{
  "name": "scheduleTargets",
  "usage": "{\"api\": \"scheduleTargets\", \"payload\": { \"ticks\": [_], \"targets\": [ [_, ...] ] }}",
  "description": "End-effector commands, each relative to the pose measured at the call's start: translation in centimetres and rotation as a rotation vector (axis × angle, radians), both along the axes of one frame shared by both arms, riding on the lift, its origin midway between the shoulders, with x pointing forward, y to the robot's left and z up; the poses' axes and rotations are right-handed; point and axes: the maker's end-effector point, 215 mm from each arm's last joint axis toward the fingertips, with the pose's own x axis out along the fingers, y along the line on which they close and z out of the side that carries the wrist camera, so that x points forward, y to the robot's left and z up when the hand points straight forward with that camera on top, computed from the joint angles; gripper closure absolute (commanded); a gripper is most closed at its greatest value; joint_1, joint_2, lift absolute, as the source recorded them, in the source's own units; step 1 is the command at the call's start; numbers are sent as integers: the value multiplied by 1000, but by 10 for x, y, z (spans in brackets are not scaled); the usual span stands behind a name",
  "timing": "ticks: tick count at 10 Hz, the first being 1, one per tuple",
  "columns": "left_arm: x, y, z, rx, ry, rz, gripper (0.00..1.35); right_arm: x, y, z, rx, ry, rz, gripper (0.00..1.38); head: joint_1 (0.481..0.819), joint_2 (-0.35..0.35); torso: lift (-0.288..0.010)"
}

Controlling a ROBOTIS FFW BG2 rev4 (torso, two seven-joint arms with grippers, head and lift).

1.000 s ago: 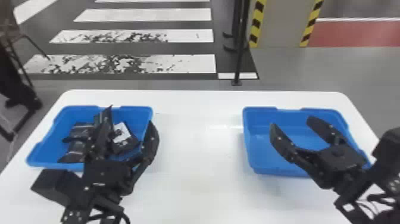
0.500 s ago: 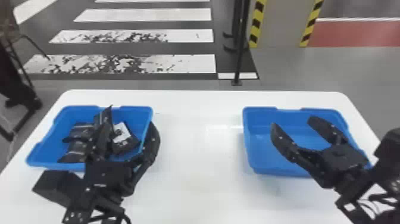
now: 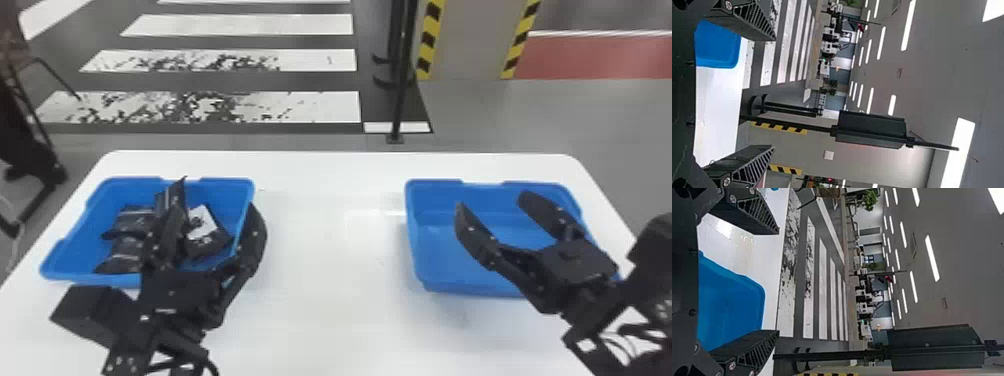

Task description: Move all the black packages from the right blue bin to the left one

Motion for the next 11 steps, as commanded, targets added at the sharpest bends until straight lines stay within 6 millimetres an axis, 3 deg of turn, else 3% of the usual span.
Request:
{"api": "scheduleTargets", "payload": {
  "ticks": [1, 11],
  "targets": [
    [0, 0, 2, -1, -5, 1, 90, 0, 1, 0, 1, 0, 1, 142, 695, 23, -174],
    [-1, 8, 7, -12, -32, 17, 96, -1, -3, 6, -4, -10, -26, 142, 695, 28, -174]
  ]
}}
